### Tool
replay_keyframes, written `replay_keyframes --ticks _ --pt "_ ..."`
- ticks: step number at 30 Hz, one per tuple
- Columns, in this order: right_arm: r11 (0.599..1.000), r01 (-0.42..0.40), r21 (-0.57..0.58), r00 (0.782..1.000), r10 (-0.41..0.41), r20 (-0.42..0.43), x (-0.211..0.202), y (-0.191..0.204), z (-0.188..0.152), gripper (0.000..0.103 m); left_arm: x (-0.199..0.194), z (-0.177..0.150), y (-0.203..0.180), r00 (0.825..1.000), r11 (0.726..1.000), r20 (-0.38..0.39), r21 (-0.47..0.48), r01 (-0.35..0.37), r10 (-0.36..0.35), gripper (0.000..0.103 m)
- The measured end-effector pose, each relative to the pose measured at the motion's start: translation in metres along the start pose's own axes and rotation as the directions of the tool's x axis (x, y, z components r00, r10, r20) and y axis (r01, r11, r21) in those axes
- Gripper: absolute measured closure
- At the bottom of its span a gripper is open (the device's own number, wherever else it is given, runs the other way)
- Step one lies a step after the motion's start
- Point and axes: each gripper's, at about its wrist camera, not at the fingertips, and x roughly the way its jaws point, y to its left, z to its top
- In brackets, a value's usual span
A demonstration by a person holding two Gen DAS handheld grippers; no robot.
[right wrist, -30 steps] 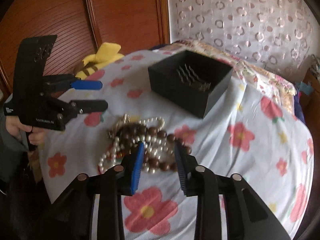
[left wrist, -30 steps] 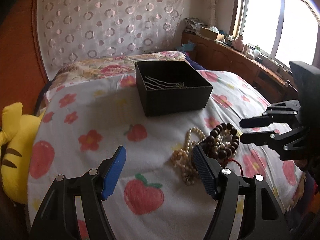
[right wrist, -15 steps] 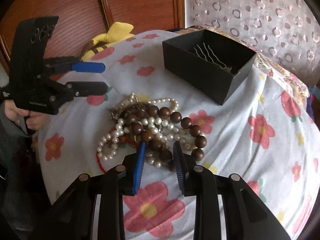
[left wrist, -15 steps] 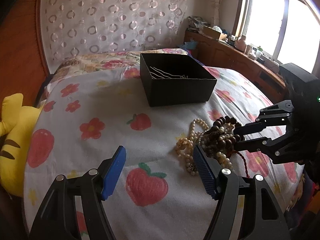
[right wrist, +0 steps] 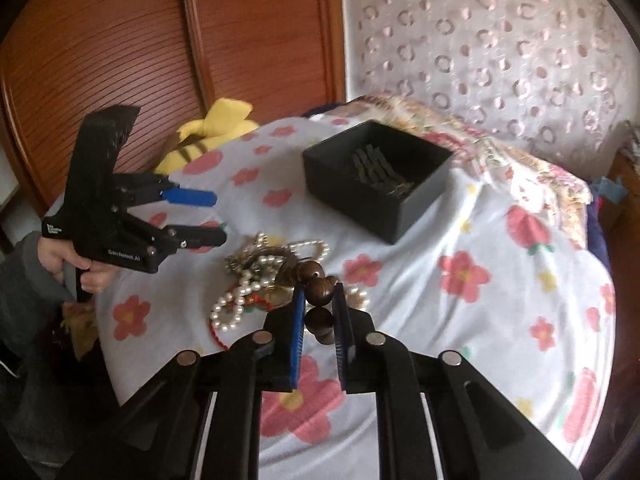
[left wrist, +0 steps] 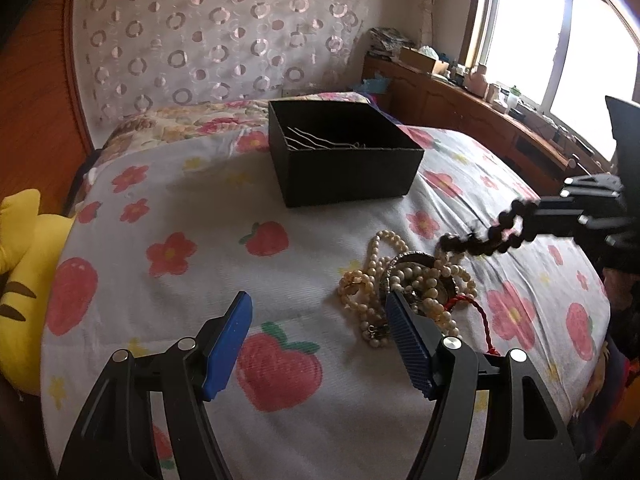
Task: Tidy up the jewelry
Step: 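Grasp the dark wooden bead bracelet with the right tool, then grasp and lift the pearl necklace with the left tool while the right tool holds the bracelet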
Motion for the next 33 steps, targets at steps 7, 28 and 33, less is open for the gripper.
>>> replay_keyframes --ticks 7,28,33 --pt "0.997 0.065 0.033 0.998 -0.066 0.013 -0.023 -0.023 -0.012 0.088 0.015 0.008 -0.010 0.999 0.999 -0.037 0.034 0.034 -0.033 0.073" --pt "0.996 0.051 0.071 0.999 -0.052 0.004 -0.010 -0.024 -0.033 0.088 -0.008 0.029 -0.024 0.998 0.993 -0.002 0.102 0.062 -0.062 0.097" --pt "0.996 0.053 0.065 0.998 -0.054 0.014 -0.014 -0.019 -0.034 0.088 -0.046 0.050 -0.025 0.995 0.993 0.073 0.102 0.061 -0.069 0.097"
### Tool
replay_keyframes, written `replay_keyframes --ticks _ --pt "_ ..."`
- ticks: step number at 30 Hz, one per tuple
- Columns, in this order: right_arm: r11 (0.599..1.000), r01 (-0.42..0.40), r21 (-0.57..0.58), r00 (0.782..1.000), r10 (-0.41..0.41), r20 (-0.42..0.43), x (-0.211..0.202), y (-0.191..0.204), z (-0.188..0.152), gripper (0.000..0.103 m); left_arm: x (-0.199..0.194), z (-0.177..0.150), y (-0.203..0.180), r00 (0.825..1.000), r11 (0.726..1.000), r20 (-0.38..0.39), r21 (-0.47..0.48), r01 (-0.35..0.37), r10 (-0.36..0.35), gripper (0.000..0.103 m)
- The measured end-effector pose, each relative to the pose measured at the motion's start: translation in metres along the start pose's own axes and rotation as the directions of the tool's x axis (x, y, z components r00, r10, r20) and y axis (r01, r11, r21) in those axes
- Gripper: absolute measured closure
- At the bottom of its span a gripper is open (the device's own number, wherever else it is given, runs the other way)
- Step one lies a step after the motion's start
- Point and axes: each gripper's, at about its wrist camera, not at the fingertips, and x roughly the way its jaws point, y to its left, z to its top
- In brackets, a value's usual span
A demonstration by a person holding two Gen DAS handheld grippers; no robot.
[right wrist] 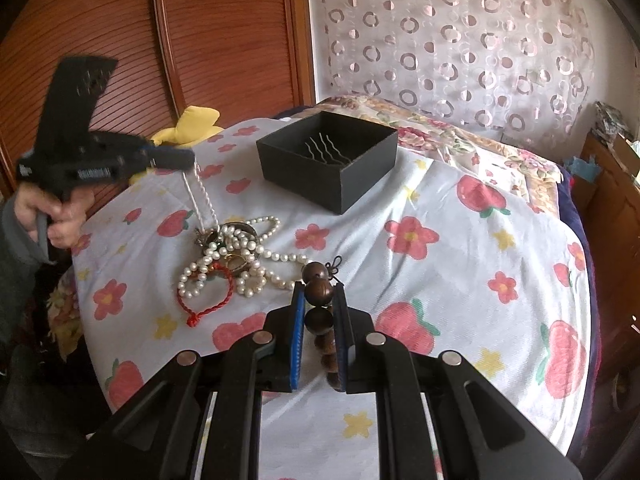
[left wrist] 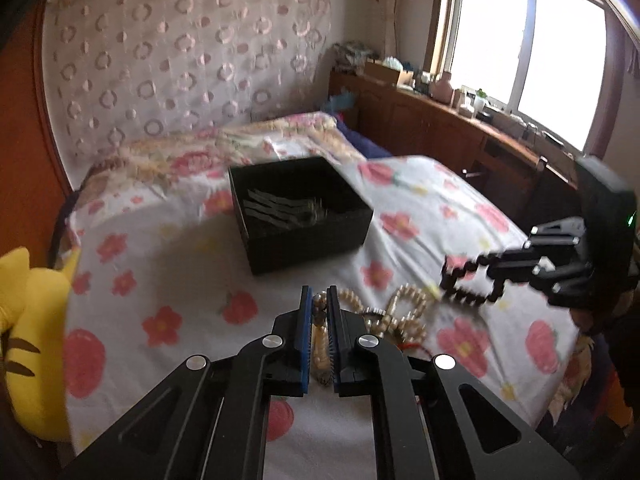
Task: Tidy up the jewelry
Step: 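Grasp and lift the pearl necklace with the left tool while the right tool holds the bracelet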
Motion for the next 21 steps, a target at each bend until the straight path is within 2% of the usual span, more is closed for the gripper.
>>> replay_keyframes --ticks 11,21 --pt "1.000 0.013 -0.006 0.998 -0.013 0.069 -0.030 0.011 0.010 0.088 -0.053 0.056 -0.035 0.991 0.996 0.131 0.080 -0.038 0.027 0.097" --pt "0.998 0.030 -0.047 0.988 -0.022 0.153 -0.069 0.024 0.030 0.088 -0.083 0.096 -0.053 0.978 0.990 0.202 0.120 -0.074 0.048 0.097"
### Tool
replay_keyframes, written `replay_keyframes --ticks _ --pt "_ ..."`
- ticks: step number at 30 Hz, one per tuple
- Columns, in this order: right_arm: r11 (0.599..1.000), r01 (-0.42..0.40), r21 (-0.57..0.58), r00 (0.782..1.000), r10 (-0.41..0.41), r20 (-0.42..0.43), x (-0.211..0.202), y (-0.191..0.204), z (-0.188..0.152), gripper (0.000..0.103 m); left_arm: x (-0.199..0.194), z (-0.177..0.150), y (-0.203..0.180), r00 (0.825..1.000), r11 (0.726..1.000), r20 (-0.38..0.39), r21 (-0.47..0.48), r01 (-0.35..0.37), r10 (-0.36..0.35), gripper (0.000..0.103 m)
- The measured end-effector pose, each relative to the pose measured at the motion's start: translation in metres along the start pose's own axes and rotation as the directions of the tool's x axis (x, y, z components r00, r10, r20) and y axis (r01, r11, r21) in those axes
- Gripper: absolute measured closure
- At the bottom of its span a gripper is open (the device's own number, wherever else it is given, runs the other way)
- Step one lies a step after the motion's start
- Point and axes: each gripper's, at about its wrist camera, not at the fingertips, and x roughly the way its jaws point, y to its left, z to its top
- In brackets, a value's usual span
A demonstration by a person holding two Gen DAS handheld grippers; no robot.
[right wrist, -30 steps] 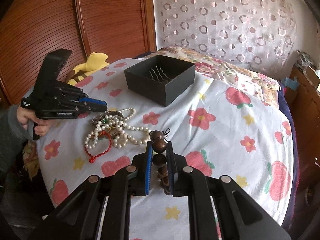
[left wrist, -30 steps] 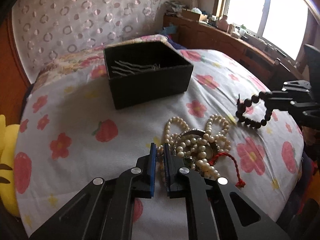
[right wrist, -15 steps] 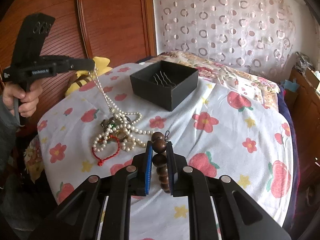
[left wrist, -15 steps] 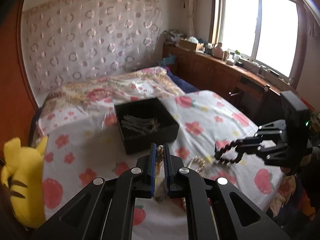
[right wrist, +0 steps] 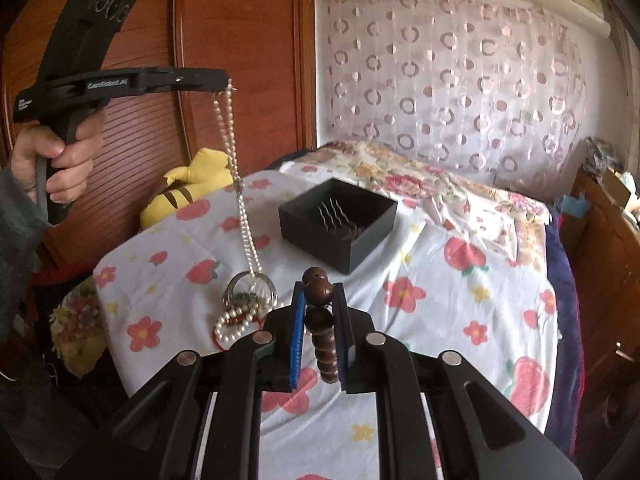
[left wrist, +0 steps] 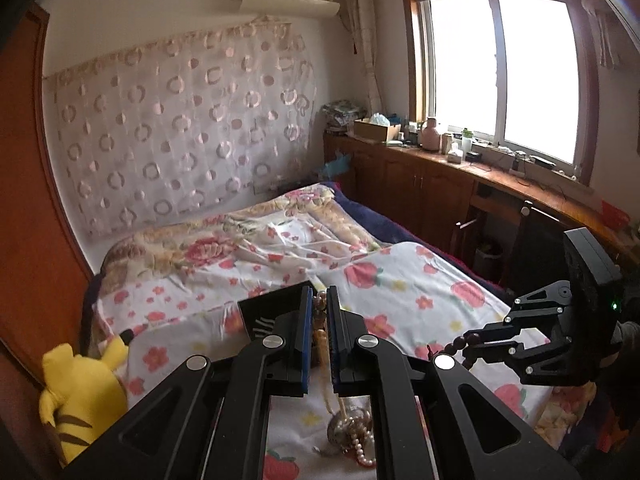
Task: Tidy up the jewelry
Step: 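Grasp and lift the pearl necklace with the left tool while the right tool holds the bracelet, then carry the pearl necklace over the black box with the left tool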
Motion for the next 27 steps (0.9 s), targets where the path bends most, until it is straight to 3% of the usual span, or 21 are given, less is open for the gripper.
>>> replay_keyframes --ticks 12,17,20,27 --pt "1.000 0.013 -0.010 1.000 -0.012 0.018 -0.013 0.001 0.005 0.088 -0.009 0.015 -0.024 1.000 0.998 0.027 0.055 0.014 -0.016 0.097" --pt "1.000 0.011 -0.007 1.000 -0.011 0.007 -0.008 0.002 0.002 0.088 0.008 -0.021 -0.014 0.999 0.998 -0.050 0.064 -0.010 0.014 0.097" --pt "1.000 0.007 -0.005 1.000 -0.007 0.001 -0.004 0.002 0.001 0.088 0.022 -0.059 0.003 0.992 0.999 -0.122 0.040 -0.027 0.032 0.097" --pt "1.000 0.005 -0.006 1.000 -0.005 -0.016 0.006 0.003 -0.002 0.088 0.034 -0.112 0.025 0.977 0.999 -0.205 0.011 -0.050 0.051 0.097"
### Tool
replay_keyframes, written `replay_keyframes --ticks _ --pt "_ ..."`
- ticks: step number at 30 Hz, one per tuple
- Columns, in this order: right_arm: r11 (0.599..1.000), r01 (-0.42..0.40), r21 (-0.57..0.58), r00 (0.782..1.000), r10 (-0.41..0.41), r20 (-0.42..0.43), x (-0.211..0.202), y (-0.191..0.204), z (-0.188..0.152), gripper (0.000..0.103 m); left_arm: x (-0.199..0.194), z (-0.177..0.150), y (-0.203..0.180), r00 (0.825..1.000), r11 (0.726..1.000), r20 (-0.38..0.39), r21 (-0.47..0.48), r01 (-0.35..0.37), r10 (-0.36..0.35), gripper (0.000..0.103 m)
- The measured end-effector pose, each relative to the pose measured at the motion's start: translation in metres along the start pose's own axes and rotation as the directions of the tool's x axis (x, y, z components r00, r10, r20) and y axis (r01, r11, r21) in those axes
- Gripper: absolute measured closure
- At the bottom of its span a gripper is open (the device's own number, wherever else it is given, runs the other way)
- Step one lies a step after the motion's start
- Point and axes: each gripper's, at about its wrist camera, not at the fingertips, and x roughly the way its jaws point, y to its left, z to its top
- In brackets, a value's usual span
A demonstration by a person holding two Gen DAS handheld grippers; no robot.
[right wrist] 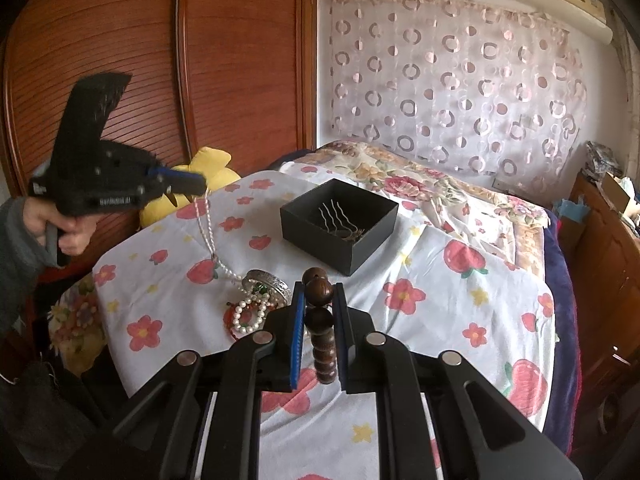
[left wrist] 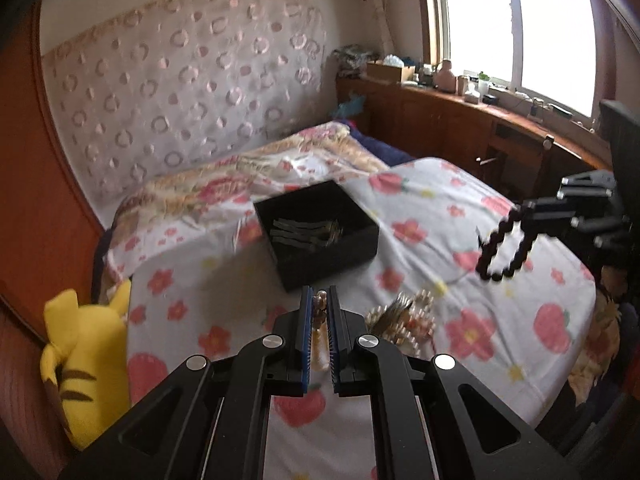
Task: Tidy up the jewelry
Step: 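Carry the pearl necklace over the black box with the left tool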
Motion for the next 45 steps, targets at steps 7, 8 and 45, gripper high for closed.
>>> replay_keyframes --ticks 7,8,45 --pt "1.000 -0.001 -0.009 1.000 0.001 -0.017 0.007 0.006 -0.001 0.088 0.006 -0.015 0.002 0.999 1.000 -0.027 0.004 -0.021 0.021 0.097" --pt "1.000 -0.002 -0.009 1.000 0.002 -0.018 0.008 0.006 -0.001 0.088 0.006 -0.018 0.002 0.999 1.000 -0.032 0.004 -0.022 0.022 0.097" --pt "1.000 -0.017 -0.021 1.000 0.017 -0.001 0.007 0.012 0.003 0.088 -0.044 0.073 0.006 0.993 0.999 0.116 0.018 -0.033 0.031 0.097"
